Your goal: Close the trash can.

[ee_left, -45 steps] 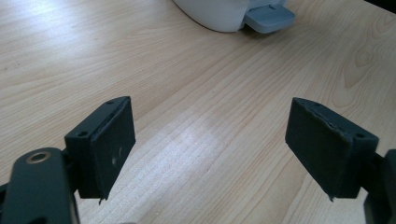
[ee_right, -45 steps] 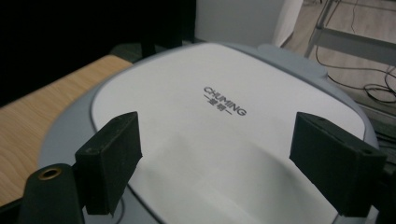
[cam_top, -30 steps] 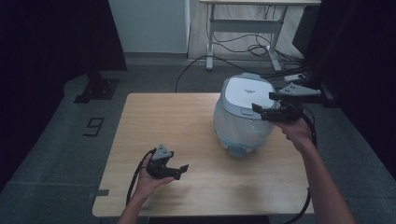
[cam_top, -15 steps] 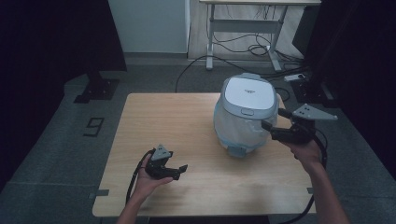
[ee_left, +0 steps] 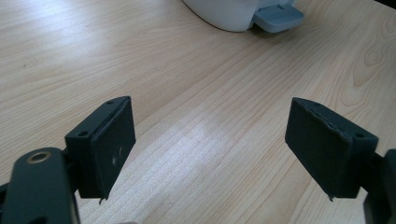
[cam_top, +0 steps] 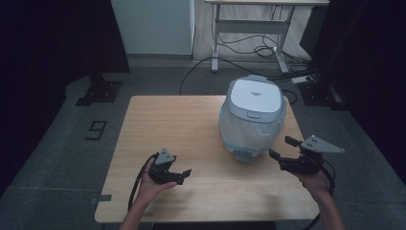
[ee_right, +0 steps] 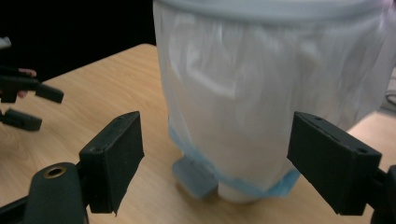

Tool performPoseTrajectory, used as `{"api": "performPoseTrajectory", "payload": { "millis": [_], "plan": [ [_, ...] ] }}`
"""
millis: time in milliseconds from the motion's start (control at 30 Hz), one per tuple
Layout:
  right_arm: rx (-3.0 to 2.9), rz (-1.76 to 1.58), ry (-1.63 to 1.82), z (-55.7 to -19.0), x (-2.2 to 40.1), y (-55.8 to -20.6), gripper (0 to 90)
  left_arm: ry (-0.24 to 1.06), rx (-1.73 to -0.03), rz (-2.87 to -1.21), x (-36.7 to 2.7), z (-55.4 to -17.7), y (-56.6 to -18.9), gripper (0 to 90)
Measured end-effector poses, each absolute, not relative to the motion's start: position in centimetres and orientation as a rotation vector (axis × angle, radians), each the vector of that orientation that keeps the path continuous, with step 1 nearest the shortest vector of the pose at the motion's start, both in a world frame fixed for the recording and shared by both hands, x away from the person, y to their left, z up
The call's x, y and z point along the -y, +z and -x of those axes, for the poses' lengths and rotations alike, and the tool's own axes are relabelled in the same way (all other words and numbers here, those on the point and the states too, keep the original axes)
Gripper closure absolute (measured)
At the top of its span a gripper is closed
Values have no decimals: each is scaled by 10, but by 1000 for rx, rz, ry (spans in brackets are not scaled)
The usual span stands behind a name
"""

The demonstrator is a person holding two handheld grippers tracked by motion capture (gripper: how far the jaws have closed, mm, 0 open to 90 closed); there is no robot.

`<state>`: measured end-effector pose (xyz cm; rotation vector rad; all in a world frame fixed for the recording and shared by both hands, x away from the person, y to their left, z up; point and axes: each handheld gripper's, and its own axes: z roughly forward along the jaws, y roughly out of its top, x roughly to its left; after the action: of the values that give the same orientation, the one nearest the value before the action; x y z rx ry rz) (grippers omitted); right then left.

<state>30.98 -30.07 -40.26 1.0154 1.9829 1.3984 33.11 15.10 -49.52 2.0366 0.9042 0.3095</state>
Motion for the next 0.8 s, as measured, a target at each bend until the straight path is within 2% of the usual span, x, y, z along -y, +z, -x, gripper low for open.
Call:
{"api": "performPoseTrajectory", "payload": {
  "millis": [567,800],
  "plan": [
    [-2048,-1220,1310,-298,316,-500,175,311,-919,-2044,-152,-333,-500,160],
    [-2068,-1264,1269,-300,319,-513,173,315,-920,-2048,-153,-333,-500,160]
  ]
}}
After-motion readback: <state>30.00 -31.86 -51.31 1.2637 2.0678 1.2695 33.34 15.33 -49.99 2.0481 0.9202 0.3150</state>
